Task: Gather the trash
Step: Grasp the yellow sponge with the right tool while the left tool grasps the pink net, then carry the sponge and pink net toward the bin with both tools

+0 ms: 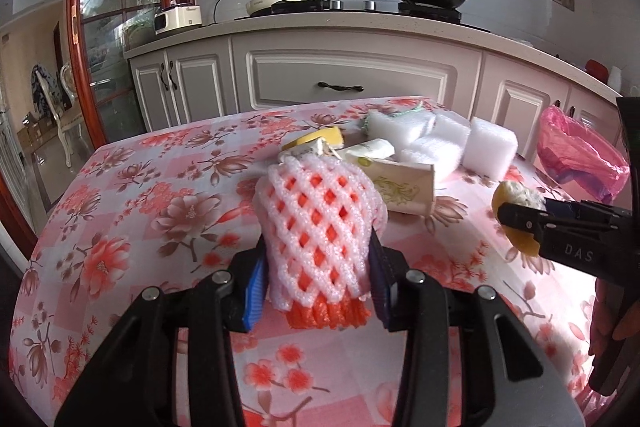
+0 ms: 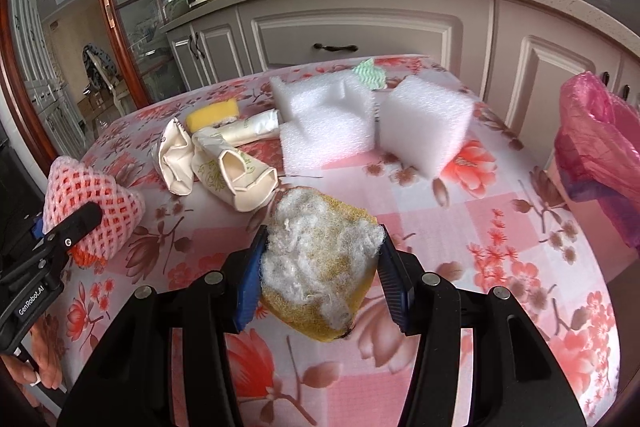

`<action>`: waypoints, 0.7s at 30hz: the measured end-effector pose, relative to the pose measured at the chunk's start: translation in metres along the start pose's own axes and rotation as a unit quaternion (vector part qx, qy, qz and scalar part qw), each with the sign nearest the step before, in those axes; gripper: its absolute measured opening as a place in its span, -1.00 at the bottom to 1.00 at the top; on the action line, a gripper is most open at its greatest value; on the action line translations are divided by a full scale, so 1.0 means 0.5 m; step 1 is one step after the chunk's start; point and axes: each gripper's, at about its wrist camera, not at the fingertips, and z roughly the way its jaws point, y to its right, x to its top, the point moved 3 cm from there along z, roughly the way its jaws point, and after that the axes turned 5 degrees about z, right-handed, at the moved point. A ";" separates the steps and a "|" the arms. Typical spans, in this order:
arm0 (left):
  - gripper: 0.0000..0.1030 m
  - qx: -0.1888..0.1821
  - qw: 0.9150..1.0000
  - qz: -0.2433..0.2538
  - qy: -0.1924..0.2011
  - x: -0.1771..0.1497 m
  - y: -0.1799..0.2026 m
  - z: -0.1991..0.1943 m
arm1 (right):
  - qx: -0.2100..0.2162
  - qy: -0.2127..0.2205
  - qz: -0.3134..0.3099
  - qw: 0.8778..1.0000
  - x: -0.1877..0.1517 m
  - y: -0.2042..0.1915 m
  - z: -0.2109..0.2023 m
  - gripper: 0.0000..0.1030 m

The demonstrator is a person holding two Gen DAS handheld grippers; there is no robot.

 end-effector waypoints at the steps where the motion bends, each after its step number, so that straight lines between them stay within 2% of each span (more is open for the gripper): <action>1: -0.19 -0.003 1.000 0.002 0.002 0.001 0.006 -0.003 | -0.003 0.004 0.002 1.000 -0.001 0.006 -0.007 -0.04; 12: -0.19 -0.030 0.999 0.037 0.014 0.019 0.092 -0.036 | -0.031 0.039 0.024 0.998 -0.008 0.075 -0.080 -0.04; 21: -0.19 -0.053 0.996 0.071 0.027 0.042 0.175 -0.045 | -0.054 0.077 0.049 0.994 0.012 0.142 -0.149 -0.04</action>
